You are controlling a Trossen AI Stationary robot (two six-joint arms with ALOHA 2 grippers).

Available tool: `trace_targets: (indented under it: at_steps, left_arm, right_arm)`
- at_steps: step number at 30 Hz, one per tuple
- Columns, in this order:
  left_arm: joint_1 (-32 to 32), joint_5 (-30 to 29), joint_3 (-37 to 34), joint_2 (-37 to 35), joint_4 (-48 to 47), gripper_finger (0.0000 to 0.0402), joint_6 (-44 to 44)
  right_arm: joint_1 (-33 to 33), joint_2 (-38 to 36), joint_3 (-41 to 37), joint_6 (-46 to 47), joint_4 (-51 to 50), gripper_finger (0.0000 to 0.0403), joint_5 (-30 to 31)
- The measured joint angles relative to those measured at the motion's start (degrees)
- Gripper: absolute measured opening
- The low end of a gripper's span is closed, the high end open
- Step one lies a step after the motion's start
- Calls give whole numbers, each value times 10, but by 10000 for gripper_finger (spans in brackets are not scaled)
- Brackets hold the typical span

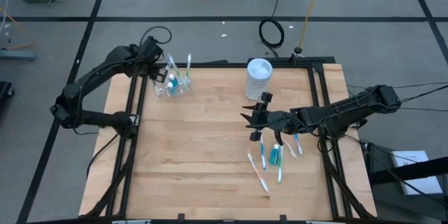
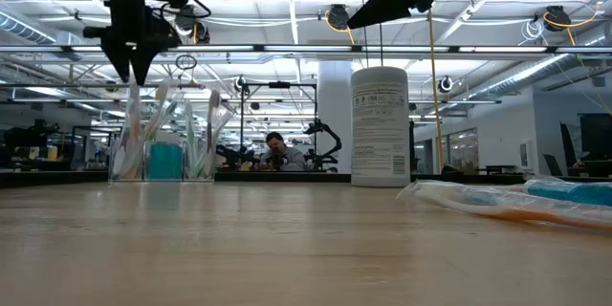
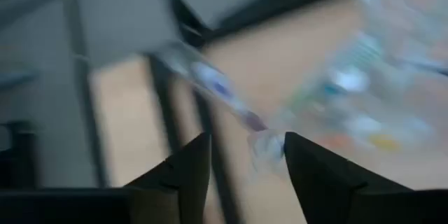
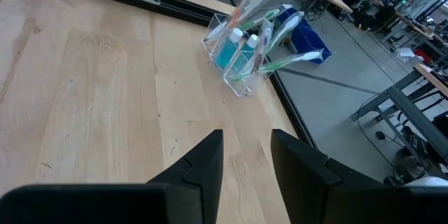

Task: Pick & Place toothbrushing station
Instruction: Put the orange toothbrush into the transparent organizer, then put the blue toothbrush into the transparent organizer

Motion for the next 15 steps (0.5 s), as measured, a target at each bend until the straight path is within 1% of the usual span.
trace_targets:
  at_steps: [2,4,6,8,12,14,15]
  left_arm:
    - [4,-39,0,0,11,195,16]
    - [6,-44,0,0,22,197,48]
    - [2,-35,0,0,33,193,69]
    - [-7,-28,0,0,45,186,72]
    - [-38,-33,0,0,81,162,84]
    - [-51,-58,0,0,100,148,115]
    - [-57,-85,0,0,107,140,123]
  right_arm:
    - [0,0,0,0,4,112,0]
    - [0,0,0,0,6,112,0]
    - [0,0,0,0,6,112,0]
    - [0,0,0,0,6,112,0]
    - [0,0,0,1,6,112,0]
    - [0,0,0,1,6,112,0]
    - [0,0,0,2,6,112,0]
